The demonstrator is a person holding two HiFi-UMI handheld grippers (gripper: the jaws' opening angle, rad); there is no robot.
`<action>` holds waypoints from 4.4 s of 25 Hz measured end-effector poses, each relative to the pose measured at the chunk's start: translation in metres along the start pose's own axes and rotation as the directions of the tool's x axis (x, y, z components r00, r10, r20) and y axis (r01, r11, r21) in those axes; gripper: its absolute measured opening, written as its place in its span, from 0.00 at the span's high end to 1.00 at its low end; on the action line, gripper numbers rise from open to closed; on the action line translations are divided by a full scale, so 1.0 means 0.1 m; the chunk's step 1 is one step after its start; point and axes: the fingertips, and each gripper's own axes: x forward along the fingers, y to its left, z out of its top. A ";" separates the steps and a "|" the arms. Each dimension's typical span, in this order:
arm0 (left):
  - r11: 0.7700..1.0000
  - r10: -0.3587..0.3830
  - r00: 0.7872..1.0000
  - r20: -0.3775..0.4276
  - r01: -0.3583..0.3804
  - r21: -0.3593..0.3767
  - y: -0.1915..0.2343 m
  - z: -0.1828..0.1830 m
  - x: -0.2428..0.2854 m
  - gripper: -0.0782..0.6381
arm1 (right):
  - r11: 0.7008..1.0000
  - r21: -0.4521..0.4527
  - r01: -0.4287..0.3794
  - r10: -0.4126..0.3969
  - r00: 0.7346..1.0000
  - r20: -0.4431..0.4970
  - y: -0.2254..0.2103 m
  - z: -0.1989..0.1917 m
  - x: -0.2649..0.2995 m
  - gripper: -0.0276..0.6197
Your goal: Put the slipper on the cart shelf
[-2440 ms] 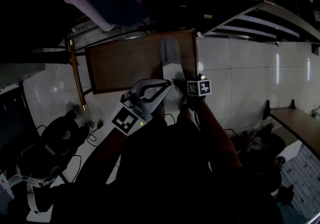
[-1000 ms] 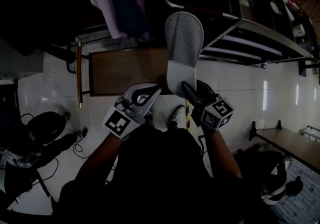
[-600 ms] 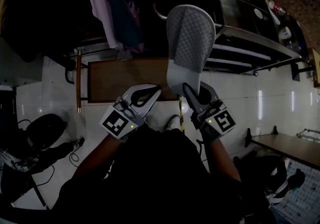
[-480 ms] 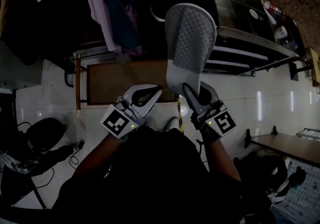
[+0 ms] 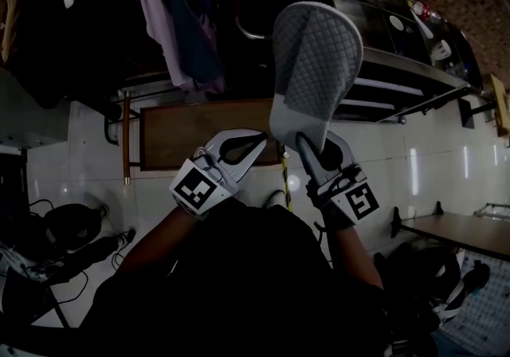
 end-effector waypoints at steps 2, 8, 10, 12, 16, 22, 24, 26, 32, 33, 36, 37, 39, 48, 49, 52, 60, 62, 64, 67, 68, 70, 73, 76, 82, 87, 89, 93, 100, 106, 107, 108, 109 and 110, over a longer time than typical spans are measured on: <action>1.000 -0.015 1.000 0.007 0.015 0.010 -0.01 0.01 0.00 0.89 | 1.000 0.004 0.005 -0.005 1.000 -0.004 -0.01 -0.02 0.01 0.86; 0.999 -0.019 0.999 0.038 0.020 -0.035 0.02 0.02 0.00 0.89 | 1.000 0.020 0.014 -0.013 1.000 -0.018 -0.04 -0.08 0.00 0.86; 0.999 -0.018 0.999 0.034 0.019 -0.041 0.04 0.01 0.00 0.89 | 1.000 0.026 0.018 -0.017 1.000 -0.023 -0.06 -0.11 0.00 0.86; 0.999 -0.018 0.999 0.036 0.019 -0.041 0.04 0.00 0.01 0.89 | 0.999 0.026 0.022 -0.022 0.999 -0.025 -0.07 -0.12 -0.01 0.86; 0.999 -0.023 0.999 0.042 0.024 -0.044 0.06 0.01 0.01 0.89 | 0.999 0.030 0.037 -0.036 0.999 -0.027 -0.09 -0.14 -0.02 0.86; 0.998 -0.048 0.998 0.045 0.050 -0.042 0.09 -0.03 0.07 0.89 | 0.997 0.029 0.070 -0.069 0.997 -0.043 -0.13 -0.21 -0.05 0.86; 0.997 -0.062 0.997 0.046 0.064 -0.043 0.11 -0.05 0.09 0.89 | 0.996 0.032 0.089 -0.088 0.995 -0.046 -0.15 -0.25 -0.07 0.86; 0.996 -0.080 0.996 0.042 0.082 -0.039 0.13 -0.08 0.13 0.89 | 0.993 0.038 0.111 -0.109 0.993 -0.054 -0.18 -0.28 -0.09 0.86; 0.986 -0.163 0.986 0.037 0.165 -0.028 0.18 -0.16 0.27 0.89 | 0.971 0.073 0.226 -0.220 0.972 -0.078 -0.30 -0.45 -0.17 0.86; 0.983 -0.179 0.983 0.038 0.180 -0.032 0.17 -0.17 0.30 0.89 | 0.965 0.079 0.249 -0.242 0.967 -0.082 -0.33 -0.49 -0.20 0.86; 0.972 -0.231 0.972 0.033 0.232 -0.031 0.13 -0.21 0.43 0.89 | 0.944 0.099 0.316 -0.309 0.948 -0.082 -0.43 -0.56 -0.34 0.86; 0.968 -0.250 0.968 0.032 0.251 -0.024 0.11 -0.21 0.49 0.89 | 0.935 0.105 0.337 -0.330 0.941 -0.079 -0.48 -0.57 -0.40 0.86; 0.960 -0.278 0.960 0.034 0.279 -0.012 0.05 -0.21 0.63 0.89 | 0.920 0.122 0.374 -0.367 0.927 -0.076 -0.60 -0.61 -0.55 0.86; 0.958 -0.286 0.957 0.048 0.285 0.027 -0.35 -0.12 1.73 0.89 | 0.889 0.151 0.432 -0.427 0.902 -0.067 -1.63 -0.74 -1.33 0.86; 0.959 -0.283 0.958 0.052 0.281 0.028 -0.42 -0.12 1.88 0.89 | 0.889 0.153 0.431 -0.425 0.902 -0.071 -1.77 -0.79 -1.44 0.86; 0.962 -0.274 0.961 0.041 0.273 0.023 -0.62 -0.17 2.36 0.89 | 0.887 0.174 0.428 -0.416 0.904 -0.099 -2.16 -0.95 -1.75 0.86; 0.972 -0.235 0.972 0.001 0.235 0.018 -0.96 -0.39 3.30 0.89 | 0.882 0.257 0.396 -0.347 0.913 -0.214 -2.93 -1.63 -2.27 0.86; 0.973 -0.232 0.973 -0.014 0.232 0.015 -0.98 -0.46 3.42 0.89 | 0.875 0.284 0.392 -0.328 0.911 -0.249 -3.04 -1.86 -2.28 0.86; 0.974 -0.228 0.973 -0.022 0.228 0.008 -0.95 -0.55 3.48 0.89 | 0.865 0.312 0.393 -0.310 0.907 -0.285 -3.11 -2.10 -2.26 0.86; 0.979 -0.205 0.978 -0.045 0.206 0.001 -0.86 -0.71 3.52 0.89 | 0.854 0.340 0.394 -0.280 0.899 -0.338 -3.13 -2.41 -2.20 0.86; 0.980 -0.197 0.979 -0.058 0.197 -0.002 -0.81 -0.77 3.53 0.89 | 0.852 0.349 0.391 -0.269 0.897 -0.351 -3.15 -2.49 -2.16 0.86; 0.982 -0.189 0.979 -0.069 0.189 -0.009 -0.71 -0.88 3.57 0.89 | 0.846 0.373 0.382 -0.241 0.897 -0.371 -3.17 -2.64 -2.07 0.86; 0.982 -0.189 0.979 -0.073 0.189 -0.016 -0.59 -1.02 3.59 0.89 | 0.832 0.412 0.372 -0.206 0.896 -0.393 -3.21 -2.80 -1.94 0.86; 0.983 -0.185 0.979 -0.085 0.182 -0.041 -0.48 -1.15 3.60 0.89 | 0.810 0.466 0.357 -0.157 0.897 -0.414 -3.26 -2.97 -1.78 0.86; 0.984 -0.173 0.981 -0.093 0.168 -0.058 -0.30 -1.31 3.61 0.89 | 0.708 0.629 0.321 -0.030 0.903 -0.428 -3.51 -3.42 -1.33 0.86; 0.985 -0.164 0.982 -0.094 0.157 -0.077 -0.15 -1.35 3.62 0.89 | 0.684 0.670 0.288 0.032 0.906 -0.423 -3.75 -3.48 -0.89 0.86; 0.985 -0.156 0.983 -0.094 0.148 -0.083 -0.08 -1.36 3.62 0.89 | 0.672 0.684 0.283 0.037 0.910 -0.412 -3.89 -3.45 -0.71 0.86; 0.986 -0.153 0.984 -0.091 0.145 -0.086 0.04 -1.39 3.63 0.89 | 0.665 0.690 0.286 0.033 0.911 -0.410 -4.22 -3.41 -0.40 0.86; 0.985 -0.148 0.985 -0.089 0.139 -0.098 0.16 -1.42 3.69 0.89 | 0.618 0.733 0.285 0.030 0.923 -0.384 -4.50 -3.42 -0.07 0.85; 0.984 -0.147 0.985 -0.092 0.136 -0.114 0.19 -1.47 3.74 0.89 | 0.522 0.809 0.269 0.005 0.948 -0.318 -4.64 -3.44 0.07 0.85; 0.984 -0.144 0.985 -0.093 0.133 -0.116 0.21 -1.48 3.76 0.89 | 0.525 0.808 0.266 0.010 0.948 -0.319 -4.64 -3.44 0.10 0.85; 0.985 -0.140 0.986 -0.093 0.128 -0.119 0.23 -1.49 3.78 0.89 | 0.531 0.806 0.262 0.018 0.947 -0.320 -4.65 -3.43 0.12 0.85; 0.985 -0.136 0.986 -0.093 0.124 -0.120 0.26 -1.50 3.80 0.89 | 0.538 0.803 0.257 0.027 0.947 -0.321 -4.65 -3.42 0.15 0.86; 0.986 -0.133 0.987 -0.092 0.122 -0.117 0.30 -1.51 3.83 0.89 | 0.542 0.802 0.252 0.034 0.946 -0.321 -4.66 -3.41 0.19 0.85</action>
